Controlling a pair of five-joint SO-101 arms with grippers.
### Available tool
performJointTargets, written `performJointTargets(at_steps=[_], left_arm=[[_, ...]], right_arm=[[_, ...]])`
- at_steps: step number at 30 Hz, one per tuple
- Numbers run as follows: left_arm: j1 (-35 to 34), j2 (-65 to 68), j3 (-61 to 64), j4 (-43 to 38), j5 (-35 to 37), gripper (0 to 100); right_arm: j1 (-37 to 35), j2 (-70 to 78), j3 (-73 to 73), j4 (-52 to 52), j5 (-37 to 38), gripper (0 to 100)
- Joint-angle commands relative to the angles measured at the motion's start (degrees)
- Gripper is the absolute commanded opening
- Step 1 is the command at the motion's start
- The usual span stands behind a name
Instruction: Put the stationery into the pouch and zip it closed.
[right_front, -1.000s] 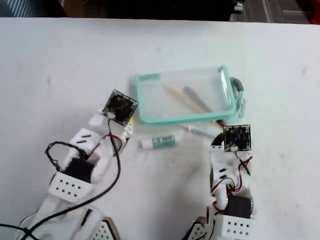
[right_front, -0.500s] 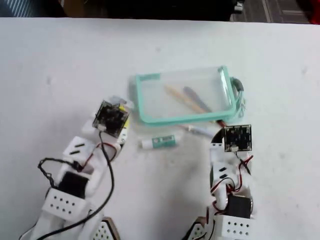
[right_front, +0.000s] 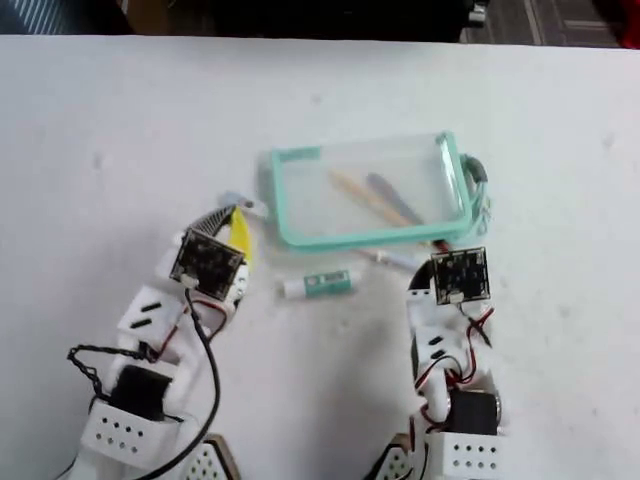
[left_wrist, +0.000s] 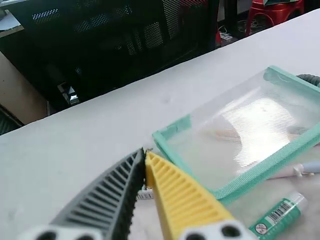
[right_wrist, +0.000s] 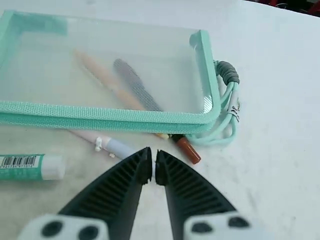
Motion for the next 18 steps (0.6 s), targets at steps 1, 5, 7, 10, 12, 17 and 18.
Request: performJointTargets(at_steps=[1,5,7,10,12,17,18], left_arm=[[-0.40,-0.84,-0.53,-1.14,0.26,3],[-0.22,-1.01,0.35,-1.49,0.26,3],[-0.04,-1.01,0.53,-1.58,0.18,3],[-0.31,-1.01,0.53,-1.58,0.18,3],[-0.40,-1.10,0.53,-1.23,0.18,3],[-0.48,-1.10,0.35,-1.14,0.26,2],[-0.48,-1.10,0.35,-1.14,0.26,2]], right_arm=[[0.04,-0.31,0.53,0.22,0.44,2.1],[3.47,-0.31,0.53,0.13,0.44,2.1],[4.44,-0.31,0.53,-0.13,0.44,2.3],[4.18,-0.40,0.53,-0.13,0.44,2.4],[4.18,-0.40,0.53,-0.22,0.44,2.1],[3.91,-0.40,-1.14,-1.63,0.44,1.7],[3.91,-0.40,-2.02,-2.07,0.26,1.7]])
